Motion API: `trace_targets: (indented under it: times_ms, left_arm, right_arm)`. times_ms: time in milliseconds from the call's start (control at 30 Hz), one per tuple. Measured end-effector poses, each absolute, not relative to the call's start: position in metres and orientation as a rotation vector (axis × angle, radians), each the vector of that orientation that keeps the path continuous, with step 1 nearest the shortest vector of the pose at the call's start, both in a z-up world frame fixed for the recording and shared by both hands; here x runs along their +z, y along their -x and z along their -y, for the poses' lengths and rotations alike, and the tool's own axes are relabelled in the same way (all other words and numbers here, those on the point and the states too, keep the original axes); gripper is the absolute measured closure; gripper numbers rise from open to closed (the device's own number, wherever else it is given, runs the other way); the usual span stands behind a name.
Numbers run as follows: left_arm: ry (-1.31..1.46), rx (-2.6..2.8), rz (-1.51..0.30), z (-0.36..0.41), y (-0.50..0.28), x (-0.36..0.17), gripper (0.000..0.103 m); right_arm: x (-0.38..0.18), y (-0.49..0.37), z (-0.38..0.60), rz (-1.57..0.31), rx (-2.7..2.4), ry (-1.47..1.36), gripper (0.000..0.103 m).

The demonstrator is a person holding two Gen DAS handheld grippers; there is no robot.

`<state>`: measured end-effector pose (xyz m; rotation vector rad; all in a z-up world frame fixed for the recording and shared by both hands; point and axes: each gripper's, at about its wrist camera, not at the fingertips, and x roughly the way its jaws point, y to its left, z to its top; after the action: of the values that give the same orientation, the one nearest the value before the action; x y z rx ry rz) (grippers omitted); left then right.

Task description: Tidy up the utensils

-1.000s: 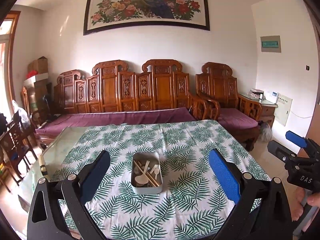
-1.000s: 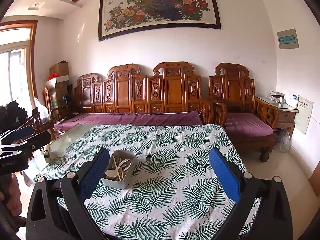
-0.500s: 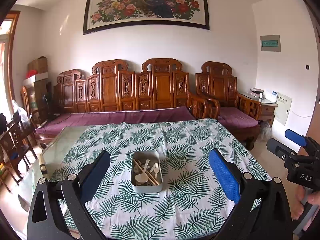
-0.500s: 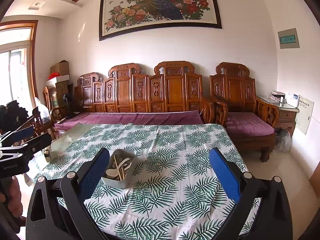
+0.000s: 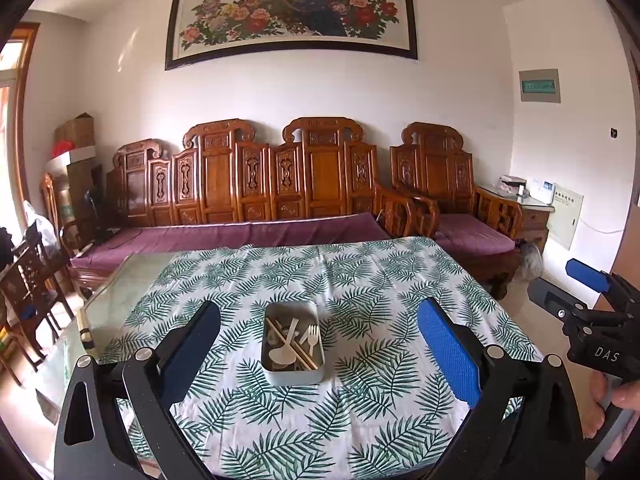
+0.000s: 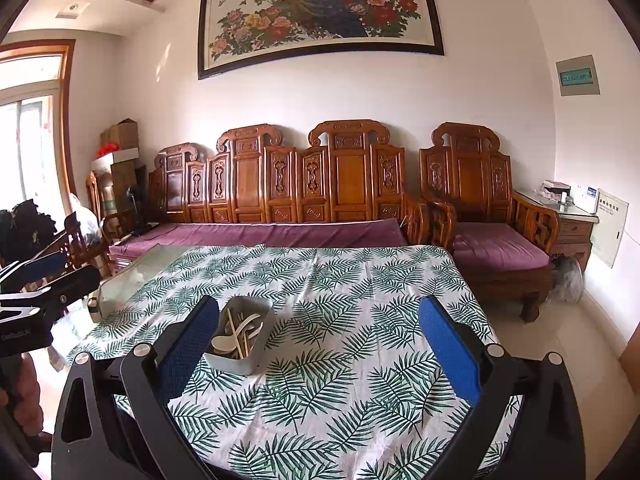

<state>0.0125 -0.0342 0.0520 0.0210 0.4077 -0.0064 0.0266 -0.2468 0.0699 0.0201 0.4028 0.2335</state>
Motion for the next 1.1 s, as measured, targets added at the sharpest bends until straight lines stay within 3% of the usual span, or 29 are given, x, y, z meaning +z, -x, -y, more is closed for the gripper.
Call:
trace_targets:
  times_ms: [1100]
  left_arm:
    - [-0.017,-0.009,-0.403,0.0361,-0.0108,0.0529,0.008]
  right_arm:
    - [0.0649,-0.0284,0.2465,-0.404,0.234,-0.023,0.003]
